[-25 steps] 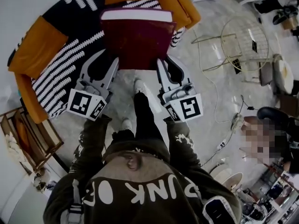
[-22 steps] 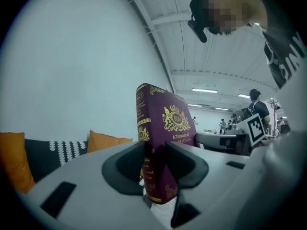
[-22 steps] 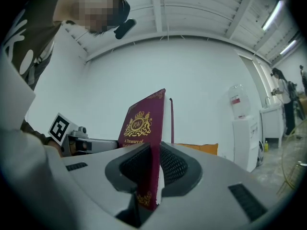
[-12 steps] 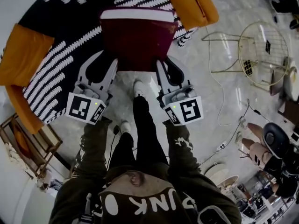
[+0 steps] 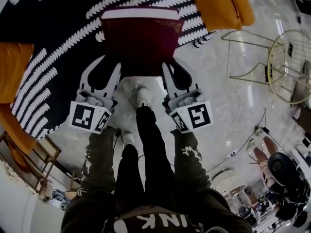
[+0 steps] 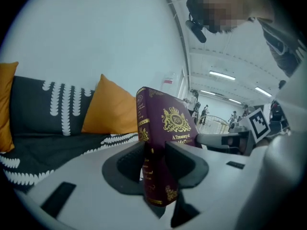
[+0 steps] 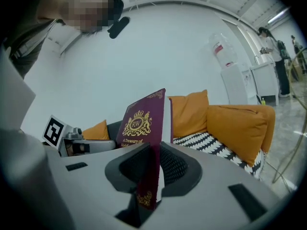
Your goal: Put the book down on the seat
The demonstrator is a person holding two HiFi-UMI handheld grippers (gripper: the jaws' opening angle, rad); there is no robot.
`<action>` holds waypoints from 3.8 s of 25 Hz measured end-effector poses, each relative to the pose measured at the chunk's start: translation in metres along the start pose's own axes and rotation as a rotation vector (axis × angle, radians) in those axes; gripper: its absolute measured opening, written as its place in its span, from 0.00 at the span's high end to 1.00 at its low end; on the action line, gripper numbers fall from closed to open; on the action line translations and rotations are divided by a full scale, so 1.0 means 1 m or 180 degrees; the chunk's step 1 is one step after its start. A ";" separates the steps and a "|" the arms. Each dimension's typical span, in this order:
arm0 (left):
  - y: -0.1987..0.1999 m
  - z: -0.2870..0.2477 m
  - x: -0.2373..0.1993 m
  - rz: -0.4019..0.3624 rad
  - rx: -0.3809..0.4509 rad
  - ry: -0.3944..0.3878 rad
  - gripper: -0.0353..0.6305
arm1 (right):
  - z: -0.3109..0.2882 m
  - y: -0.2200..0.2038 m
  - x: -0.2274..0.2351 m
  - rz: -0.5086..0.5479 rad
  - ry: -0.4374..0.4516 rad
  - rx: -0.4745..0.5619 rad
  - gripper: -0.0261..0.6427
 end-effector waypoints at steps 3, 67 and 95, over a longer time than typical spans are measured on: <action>-0.039 -0.021 -0.016 0.0059 -0.0076 0.0090 0.76 | -0.021 -0.039 0.022 -0.0086 -0.0003 -0.0094 0.87; 0.208 0.167 0.072 -0.0685 0.1079 -0.0086 0.94 | 0.087 0.188 -0.155 0.1141 0.0001 0.0569 0.95; 0.316 0.509 0.205 -0.0975 0.1543 -0.0383 0.94 | 0.320 0.286 -0.455 0.1562 -0.0173 0.1005 0.95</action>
Point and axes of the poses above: the fingertips, and each gripper's own axes: z backward along the fingers, x to its right, y out of its top, the point moved 4 cm from there along z, backward along the fingers, and after that the axes turned 8 degrees about y, right-handed, at the moved point
